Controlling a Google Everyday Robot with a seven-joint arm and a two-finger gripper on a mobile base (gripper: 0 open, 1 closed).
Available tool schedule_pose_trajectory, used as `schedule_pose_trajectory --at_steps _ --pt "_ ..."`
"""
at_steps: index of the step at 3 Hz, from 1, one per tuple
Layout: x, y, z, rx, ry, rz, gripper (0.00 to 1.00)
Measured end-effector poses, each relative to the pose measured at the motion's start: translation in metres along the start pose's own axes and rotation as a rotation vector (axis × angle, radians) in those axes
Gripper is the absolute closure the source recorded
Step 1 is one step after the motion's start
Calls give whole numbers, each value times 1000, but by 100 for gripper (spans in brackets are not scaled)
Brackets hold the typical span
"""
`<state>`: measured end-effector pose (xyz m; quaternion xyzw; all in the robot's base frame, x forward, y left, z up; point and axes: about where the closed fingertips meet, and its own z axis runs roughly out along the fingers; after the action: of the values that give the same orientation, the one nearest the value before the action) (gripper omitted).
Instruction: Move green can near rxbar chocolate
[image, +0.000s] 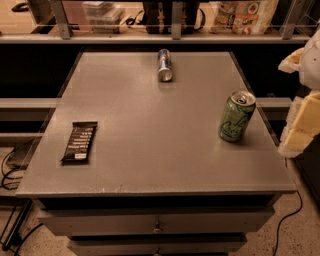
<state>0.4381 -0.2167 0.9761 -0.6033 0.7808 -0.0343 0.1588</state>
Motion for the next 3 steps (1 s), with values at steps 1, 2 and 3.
schedule_pose_trajectory --at_steps 1,2,3 --pt "0 0 0 0 0 0 0" --pt "-6 -8 13 14 -92 26 0" --pt "-17 -26 39 32 -233 56 0"
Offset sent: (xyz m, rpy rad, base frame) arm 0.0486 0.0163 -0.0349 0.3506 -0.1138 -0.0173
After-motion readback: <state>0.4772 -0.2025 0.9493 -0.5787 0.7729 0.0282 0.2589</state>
